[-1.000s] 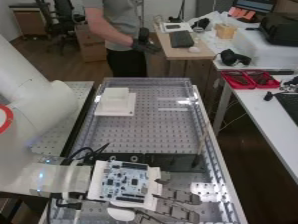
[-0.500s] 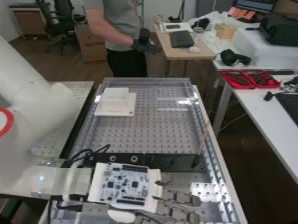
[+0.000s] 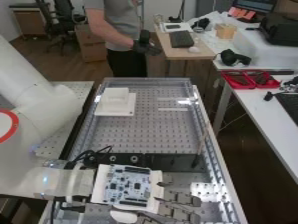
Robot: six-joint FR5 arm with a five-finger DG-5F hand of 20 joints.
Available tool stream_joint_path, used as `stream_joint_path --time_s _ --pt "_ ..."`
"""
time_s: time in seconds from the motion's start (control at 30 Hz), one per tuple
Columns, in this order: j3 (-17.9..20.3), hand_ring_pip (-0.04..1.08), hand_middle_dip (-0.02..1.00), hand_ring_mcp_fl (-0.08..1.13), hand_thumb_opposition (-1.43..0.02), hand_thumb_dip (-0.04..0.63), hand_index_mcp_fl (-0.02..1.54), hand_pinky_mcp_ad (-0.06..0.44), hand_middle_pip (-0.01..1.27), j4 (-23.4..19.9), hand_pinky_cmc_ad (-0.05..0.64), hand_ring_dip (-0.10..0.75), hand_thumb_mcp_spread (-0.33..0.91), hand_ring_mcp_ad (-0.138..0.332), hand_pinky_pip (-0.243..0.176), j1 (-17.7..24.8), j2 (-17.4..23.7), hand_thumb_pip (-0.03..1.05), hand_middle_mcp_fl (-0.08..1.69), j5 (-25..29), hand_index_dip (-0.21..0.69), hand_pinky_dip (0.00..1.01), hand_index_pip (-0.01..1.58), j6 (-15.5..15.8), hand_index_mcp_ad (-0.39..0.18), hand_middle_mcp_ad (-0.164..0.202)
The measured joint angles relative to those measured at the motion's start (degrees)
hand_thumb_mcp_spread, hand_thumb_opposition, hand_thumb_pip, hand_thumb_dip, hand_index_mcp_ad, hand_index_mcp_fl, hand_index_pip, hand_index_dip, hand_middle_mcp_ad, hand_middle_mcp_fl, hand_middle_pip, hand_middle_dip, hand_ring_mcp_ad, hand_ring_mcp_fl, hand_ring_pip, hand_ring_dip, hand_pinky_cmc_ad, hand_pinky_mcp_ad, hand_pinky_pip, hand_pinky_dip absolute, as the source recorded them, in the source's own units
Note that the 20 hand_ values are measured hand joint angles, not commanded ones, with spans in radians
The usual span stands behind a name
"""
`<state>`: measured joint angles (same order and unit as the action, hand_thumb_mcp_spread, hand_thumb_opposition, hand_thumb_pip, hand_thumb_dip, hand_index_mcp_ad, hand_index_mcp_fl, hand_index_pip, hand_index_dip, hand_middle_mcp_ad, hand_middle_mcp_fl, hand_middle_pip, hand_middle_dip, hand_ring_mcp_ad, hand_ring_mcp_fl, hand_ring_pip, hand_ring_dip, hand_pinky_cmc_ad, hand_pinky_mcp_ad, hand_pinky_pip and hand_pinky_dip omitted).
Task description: Grab the paper clip and place it in the clear container
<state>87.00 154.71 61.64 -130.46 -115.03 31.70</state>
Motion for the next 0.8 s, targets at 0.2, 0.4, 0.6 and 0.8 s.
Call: stream_joint_path --time_s 0.2,0.4,0.6,0.8 --pt "-0.17 0.08 0.2 0.0 -0.87 0.302 0.29 0.278 0.13 0.19 0.328 0.124 0.48 0.113 -0.059 0.0 -0.49 0.7 0.04 -0.05 0.136 0.21 1.55 -0.15 -0.168 0.066" --pt "-0.35 0.08 0.2 0.0 -0.87 0.302 0.29 0.279 0.13 0.37 0.328 0.124 0.48 0.113 -0.059 0.13 -0.77 0.7 0.04 -0.1 0.136 0.21 1.55 -0.34 -0.168 0.066" --pt "-0.39 0.08 0.2 0.0 -0.87 0.305 0.27 0.281 0.13 0.53 0.328 0.124 0.48 0.113 -0.059 0.23 -1.01 0.7 0.04 0.08 0.136 0.21 1.55 -0.4 -0.168 0.066" --pt "-0.57 0.08 0.2 0.0 -0.88 0.3 0.28 0.272 0.13 0.98 0.332 0.124 0.48 0.113 -0.059 0.2 -1.24 0.7 0.04 0.27 0.136 0.21 1.54 -0.02 -0.168 0.066"
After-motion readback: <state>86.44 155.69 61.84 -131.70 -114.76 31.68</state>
